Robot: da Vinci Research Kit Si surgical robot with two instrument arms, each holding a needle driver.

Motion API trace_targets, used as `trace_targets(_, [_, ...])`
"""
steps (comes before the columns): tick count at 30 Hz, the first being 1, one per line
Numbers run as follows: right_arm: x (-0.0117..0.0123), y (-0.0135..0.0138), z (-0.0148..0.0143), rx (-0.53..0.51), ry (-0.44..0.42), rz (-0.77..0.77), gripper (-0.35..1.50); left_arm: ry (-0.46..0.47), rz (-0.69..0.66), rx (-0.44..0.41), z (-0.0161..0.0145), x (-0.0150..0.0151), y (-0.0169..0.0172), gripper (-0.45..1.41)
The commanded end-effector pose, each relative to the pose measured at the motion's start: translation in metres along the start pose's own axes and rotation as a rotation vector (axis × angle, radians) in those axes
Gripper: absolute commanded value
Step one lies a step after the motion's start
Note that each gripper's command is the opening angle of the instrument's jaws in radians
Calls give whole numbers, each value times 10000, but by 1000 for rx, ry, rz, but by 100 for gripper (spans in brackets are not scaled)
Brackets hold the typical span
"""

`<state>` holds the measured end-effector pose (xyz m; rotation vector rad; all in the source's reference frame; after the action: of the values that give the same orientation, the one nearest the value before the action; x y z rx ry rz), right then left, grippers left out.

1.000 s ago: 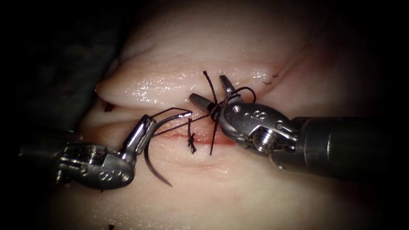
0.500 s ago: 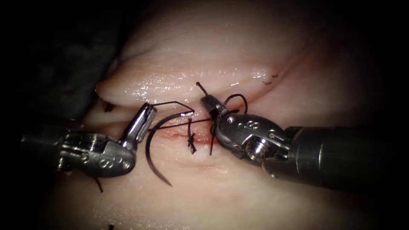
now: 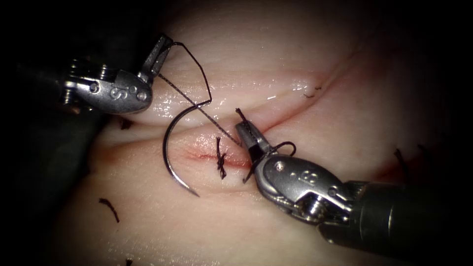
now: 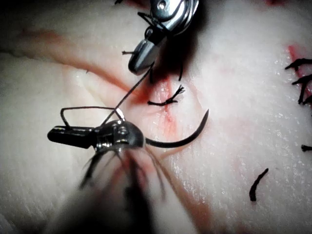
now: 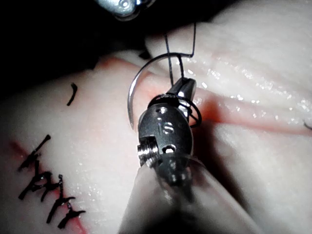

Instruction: Wound Closure

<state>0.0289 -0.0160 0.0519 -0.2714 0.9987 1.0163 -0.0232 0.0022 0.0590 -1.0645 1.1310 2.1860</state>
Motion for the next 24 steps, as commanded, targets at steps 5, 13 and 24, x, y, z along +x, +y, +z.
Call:
trace_targets(5, [-27, -9, 6, 75, 8, 123, -35, -16, -16, -10, 31, 1, -6, -45])
trace_targets(13, [-60, -7, 7, 174, -54, 374, -35, -31, -19, -42, 70, 9, -35, -45])
trace_targets(24, [-65, -17, -3, 228, -167, 578, -35, -34, -22, -61, 108, 19, -71, -45])
